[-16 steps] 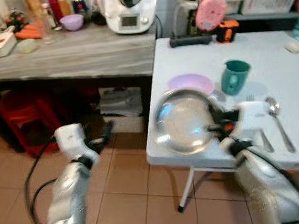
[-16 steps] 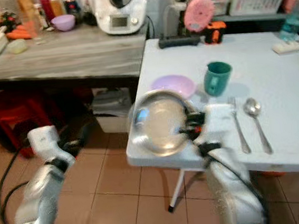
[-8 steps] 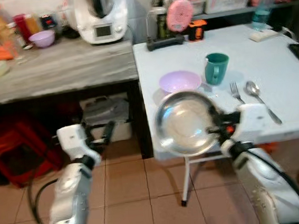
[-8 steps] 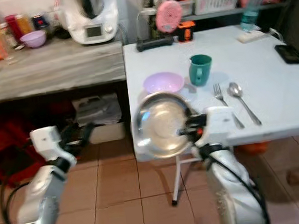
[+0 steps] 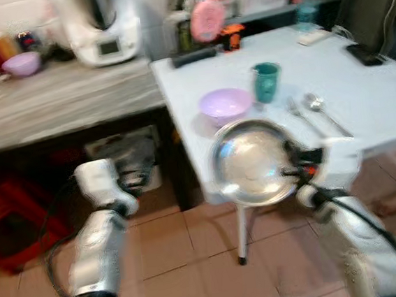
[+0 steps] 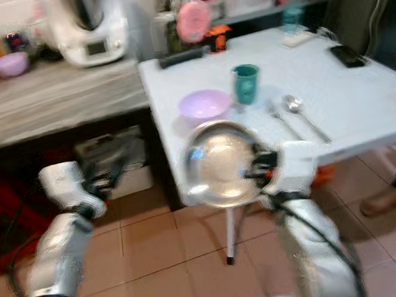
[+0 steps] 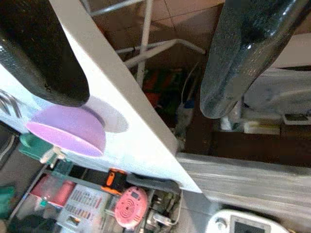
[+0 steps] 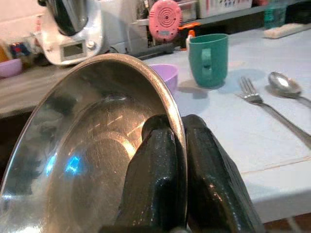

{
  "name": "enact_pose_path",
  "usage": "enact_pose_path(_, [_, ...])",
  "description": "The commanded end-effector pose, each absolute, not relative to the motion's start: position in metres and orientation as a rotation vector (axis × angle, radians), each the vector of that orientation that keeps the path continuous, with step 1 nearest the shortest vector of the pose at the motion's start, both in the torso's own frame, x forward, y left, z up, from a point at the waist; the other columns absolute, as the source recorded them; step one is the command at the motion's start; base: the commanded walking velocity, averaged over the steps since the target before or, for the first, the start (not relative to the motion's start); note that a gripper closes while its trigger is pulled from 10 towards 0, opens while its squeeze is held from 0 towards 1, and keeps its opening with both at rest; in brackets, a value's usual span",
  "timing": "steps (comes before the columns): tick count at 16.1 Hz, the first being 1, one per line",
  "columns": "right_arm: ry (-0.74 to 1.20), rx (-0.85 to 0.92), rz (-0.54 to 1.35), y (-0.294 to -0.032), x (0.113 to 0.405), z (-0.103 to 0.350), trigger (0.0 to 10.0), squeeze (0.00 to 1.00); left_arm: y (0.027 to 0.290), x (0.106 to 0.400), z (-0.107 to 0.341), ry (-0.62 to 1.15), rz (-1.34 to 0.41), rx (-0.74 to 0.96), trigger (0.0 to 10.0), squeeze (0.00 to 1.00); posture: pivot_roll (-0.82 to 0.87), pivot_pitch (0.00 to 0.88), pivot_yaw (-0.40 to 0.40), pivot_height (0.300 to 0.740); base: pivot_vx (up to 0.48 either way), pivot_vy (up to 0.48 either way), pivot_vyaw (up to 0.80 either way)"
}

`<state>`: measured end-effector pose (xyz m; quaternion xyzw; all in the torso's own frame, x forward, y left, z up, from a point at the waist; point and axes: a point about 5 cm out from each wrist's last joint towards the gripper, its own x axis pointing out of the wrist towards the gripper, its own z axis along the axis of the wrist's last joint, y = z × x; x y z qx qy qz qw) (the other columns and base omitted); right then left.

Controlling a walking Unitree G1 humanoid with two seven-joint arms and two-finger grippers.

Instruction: Setting the table

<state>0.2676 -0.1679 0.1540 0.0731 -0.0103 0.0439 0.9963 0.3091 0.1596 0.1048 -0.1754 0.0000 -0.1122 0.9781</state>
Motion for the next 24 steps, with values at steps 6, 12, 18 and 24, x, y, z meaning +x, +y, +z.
enact_pose_path(6, [-0.072, 0.143, 0.125, -0.158, 0.268, 0.163, 10.0, 0.0, 0.175, 0.309, 0.103, 0.003, -0.175, -0.31, 10.0, 0.0, -0.11, 0.002, 0.082, 0.74, 0.0, 0.391, 0.0])
enact_pose_path(12, [-0.085, 0.161, 0.121, -0.158, 0.266, 0.163, 10.0, 0.0, 0.177, 0.31, 0.101, 0.003, -0.158, -0.287, 10.0, 0.0, -0.11, 0.008, 0.085, 0.74, 0.0, 0.394, 0.0])
enact_pose_path(18, [-0.063, 0.105, 0.123, -0.164, 0.264, 0.159, 10.0, 0.0, 0.194, 0.307, 0.099, 0.004, -0.081, -0.228, 10.0, 0.0, -0.11, 0.008, 0.086, 0.74, 0.0, 0.393, 0.0])
enact_pose_path(24, [-0.061, 0.121, 0.084, -0.166, 0.266, 0.157, 10.0, 0.0, 0.195, 0.304, 0.099, 0.004, -0.079, -0.213, 10.0, 0.0, -0.1, 0.003, 0.085, 0.74, 0.0, 0.313, 0.53])
